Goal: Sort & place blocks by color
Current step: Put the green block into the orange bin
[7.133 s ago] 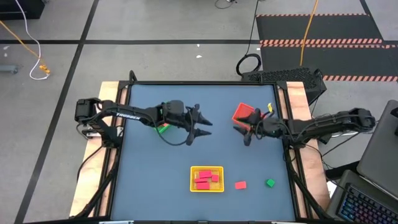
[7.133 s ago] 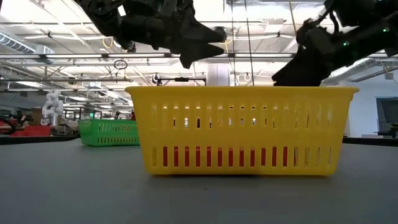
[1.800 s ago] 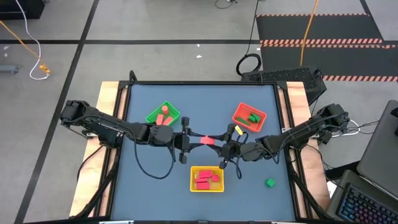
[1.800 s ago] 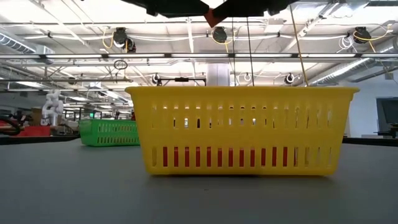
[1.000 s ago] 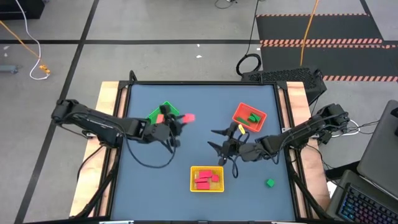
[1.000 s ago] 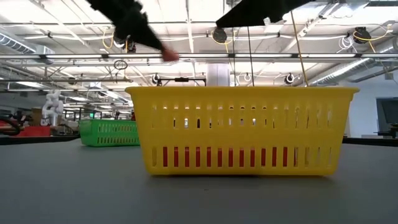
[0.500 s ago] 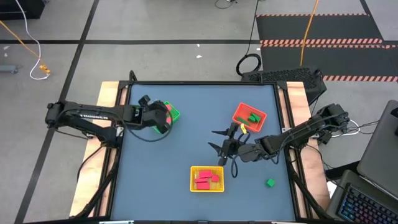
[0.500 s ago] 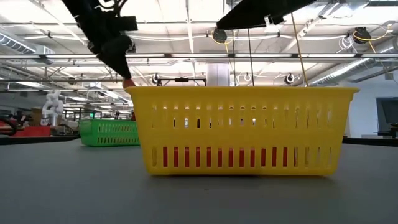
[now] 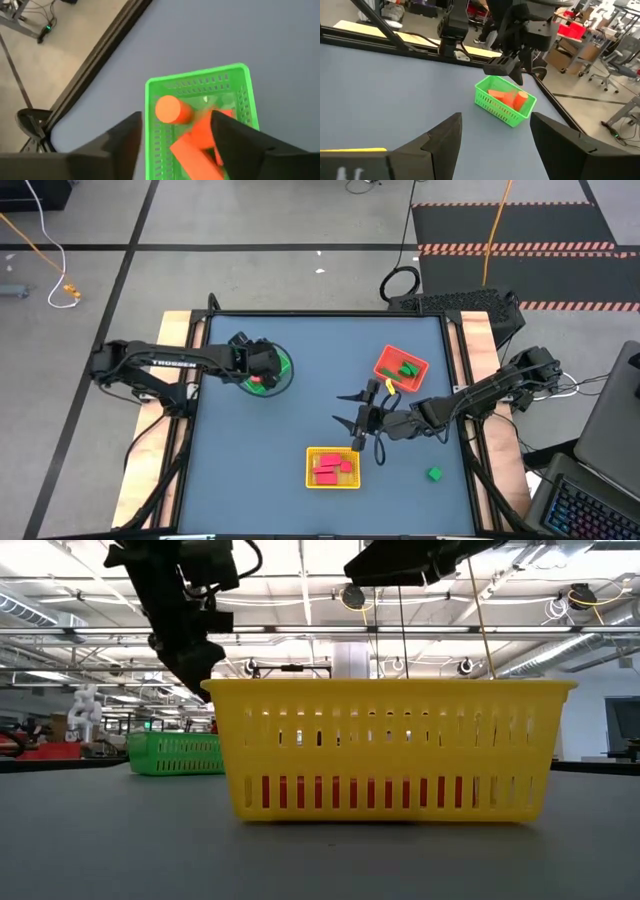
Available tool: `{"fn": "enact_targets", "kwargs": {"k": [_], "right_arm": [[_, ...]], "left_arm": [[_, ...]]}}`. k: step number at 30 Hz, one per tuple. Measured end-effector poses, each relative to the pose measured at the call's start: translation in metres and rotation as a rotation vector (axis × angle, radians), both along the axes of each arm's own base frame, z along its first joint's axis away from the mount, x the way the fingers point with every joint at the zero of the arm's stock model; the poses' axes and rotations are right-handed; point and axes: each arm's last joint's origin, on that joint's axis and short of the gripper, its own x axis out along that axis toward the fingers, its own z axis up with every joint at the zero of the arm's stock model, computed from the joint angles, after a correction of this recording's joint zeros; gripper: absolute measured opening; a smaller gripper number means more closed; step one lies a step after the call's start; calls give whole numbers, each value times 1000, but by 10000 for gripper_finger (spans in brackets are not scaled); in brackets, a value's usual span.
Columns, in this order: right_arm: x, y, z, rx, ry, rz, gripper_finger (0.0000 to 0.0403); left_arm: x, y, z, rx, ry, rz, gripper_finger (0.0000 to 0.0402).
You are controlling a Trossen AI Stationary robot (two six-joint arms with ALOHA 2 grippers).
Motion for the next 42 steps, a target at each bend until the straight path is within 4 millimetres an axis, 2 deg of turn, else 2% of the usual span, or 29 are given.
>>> {"fn": "enact_targets", "kwargs": {"k": [4, 8, 14, 18, 23, 27, 32, 36, 39, 42], "right_arm": [[0, 0, -1, -2, 5, -1, 228], [-1, 0, -2, -9, 23, -1, 228], [-5, -4, -11, -12, 93, -91, 228], [-12, -8, -21, 34, 171, -165, 228], [-21, -8, -35, 195, 312, -135, 228], [-30, -5, -36, 341, 488, -114, 228], [-45, 4, -19, 468, 738, -144, 228], [-59, 11, -5, 665, 917, -225, 228], [-70, 20, -7, 846, 1031, -312, 228], [-83, 31, -14, 945, 1116, -402, 228]], "left_arm": [[2, 0, -2, -22, 7, -26, 285], [3, 0, -1, -23, -1, -44, 311], [14, -4, 11, 14, -147, -105, 307], [34, -17, 24, 12, -333, -283, 293], [59, -41, 27, -54, -479, -604, 276], [70, -50, 23, -48, -515, -718, 265], [79, -49, 12, -72, -503, -760, 251], [81, -44, 6, -82, -498, -736, 245], [82, -42, 6, -90, -504, -717, 244], [82, -42, 5, -93, -502, -715, 243]]}}
